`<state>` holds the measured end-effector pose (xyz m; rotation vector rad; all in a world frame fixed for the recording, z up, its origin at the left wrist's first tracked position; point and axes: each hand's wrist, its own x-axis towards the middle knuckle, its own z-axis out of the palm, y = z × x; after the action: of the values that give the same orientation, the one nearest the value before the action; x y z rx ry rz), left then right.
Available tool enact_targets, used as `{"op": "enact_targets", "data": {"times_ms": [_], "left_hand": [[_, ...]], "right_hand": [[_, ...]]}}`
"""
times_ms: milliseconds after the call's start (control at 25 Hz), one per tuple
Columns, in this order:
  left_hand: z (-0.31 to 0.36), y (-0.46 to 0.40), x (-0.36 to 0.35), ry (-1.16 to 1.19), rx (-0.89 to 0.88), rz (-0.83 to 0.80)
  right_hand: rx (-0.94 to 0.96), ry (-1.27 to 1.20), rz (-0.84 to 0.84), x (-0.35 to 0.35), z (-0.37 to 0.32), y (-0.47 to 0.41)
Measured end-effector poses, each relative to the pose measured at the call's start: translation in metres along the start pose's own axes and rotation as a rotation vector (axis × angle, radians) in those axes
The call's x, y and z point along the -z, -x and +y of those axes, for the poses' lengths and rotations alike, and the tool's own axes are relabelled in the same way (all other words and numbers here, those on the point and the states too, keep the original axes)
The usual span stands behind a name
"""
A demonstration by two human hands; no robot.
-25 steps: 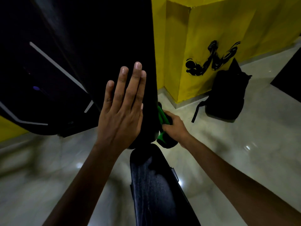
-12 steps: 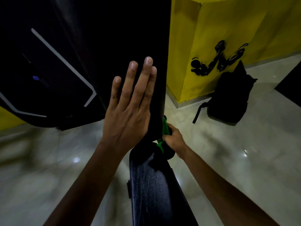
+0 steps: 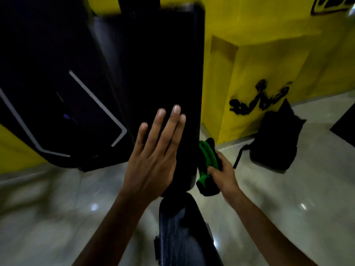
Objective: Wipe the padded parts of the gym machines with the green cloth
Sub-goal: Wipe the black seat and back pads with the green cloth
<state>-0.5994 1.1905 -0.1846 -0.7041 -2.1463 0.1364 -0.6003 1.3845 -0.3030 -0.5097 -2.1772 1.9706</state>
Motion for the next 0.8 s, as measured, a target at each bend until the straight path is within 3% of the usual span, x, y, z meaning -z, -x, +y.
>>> {"op": "enact_targets", "data": {"times_ms": [160, 440, 800], "left_hand": [[-0.012, -0.034, 0.043, 0.027, 0.008, 0.038], [-0.04, -0.062, 0.086, 0.035, 0.02, -0.042], [-0.076, -0.106, 0.114, 0.057, -0.162, -0.108]], "right_hand": [[0.209, -0.039, -0.059, 0.013, -0.085, 0.024], [0.361, -0.02, -0.051, 0.025, -0.201, 0.055], [0.489, 0.103, 0.041, 0.023, -0.263, 0.067]]}}
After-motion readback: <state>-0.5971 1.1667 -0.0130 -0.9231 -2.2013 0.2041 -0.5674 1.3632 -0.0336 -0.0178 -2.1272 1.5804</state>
